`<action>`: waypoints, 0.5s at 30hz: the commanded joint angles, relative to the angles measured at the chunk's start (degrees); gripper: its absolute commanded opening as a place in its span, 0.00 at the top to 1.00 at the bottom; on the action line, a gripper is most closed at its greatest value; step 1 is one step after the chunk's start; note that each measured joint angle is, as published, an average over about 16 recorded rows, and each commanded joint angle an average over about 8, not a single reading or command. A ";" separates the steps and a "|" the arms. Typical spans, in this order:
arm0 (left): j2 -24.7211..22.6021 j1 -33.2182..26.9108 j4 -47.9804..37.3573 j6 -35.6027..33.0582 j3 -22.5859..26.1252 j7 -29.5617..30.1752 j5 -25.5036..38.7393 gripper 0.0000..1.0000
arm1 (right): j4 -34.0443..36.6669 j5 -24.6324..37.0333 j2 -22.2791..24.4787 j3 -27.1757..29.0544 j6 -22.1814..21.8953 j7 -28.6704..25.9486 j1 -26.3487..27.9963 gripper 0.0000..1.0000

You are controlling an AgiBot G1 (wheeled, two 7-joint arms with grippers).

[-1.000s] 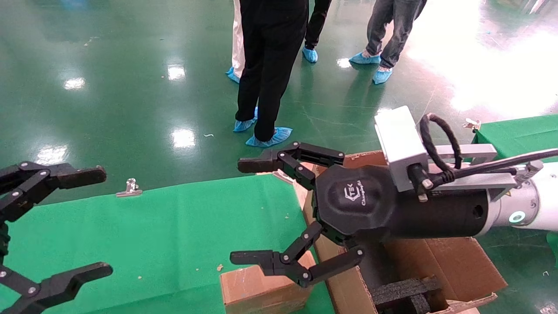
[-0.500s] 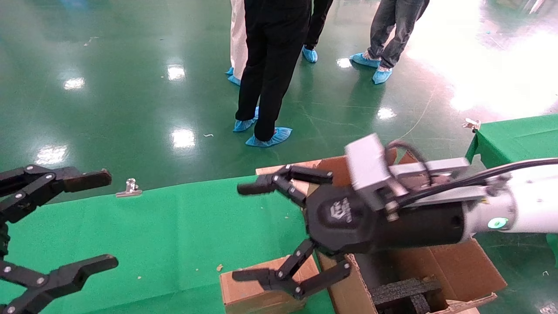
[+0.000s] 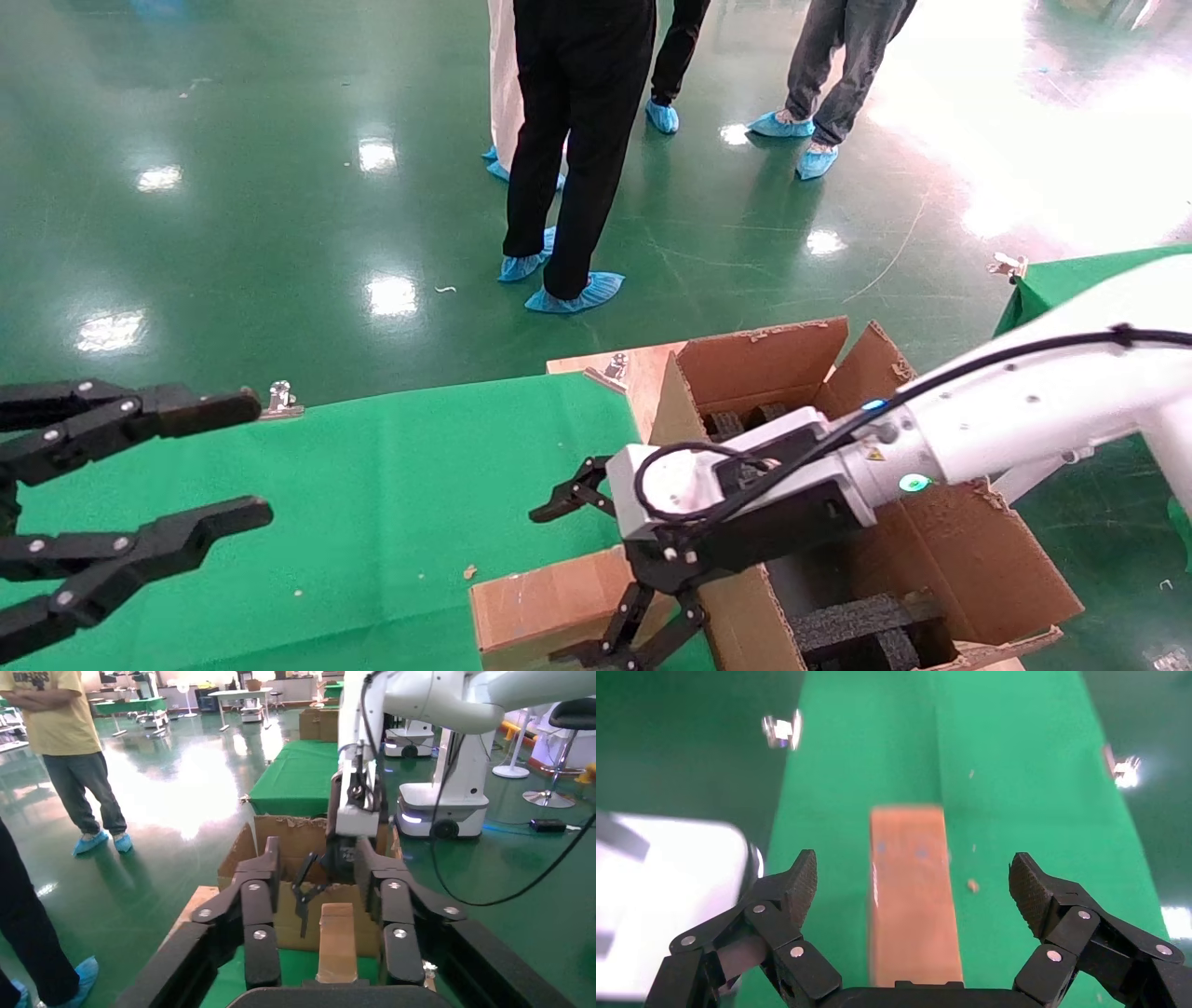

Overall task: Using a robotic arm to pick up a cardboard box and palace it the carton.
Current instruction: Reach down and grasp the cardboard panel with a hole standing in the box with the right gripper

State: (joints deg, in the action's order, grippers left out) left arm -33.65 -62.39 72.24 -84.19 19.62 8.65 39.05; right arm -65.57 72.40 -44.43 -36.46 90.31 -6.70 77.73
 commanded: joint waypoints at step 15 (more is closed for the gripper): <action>0.00 0.00 0.00 0.00 0.01 -0.01 -0.01 0.59 | 5.72 11.89 -8.41 -16.52 0.28 3.55 12.19 0.00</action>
State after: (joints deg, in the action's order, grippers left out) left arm -33.64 -62.39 72.24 -84.19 19.63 8.65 39.05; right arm -59.84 83.74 -52.68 -52.22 90.53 -3.10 89.44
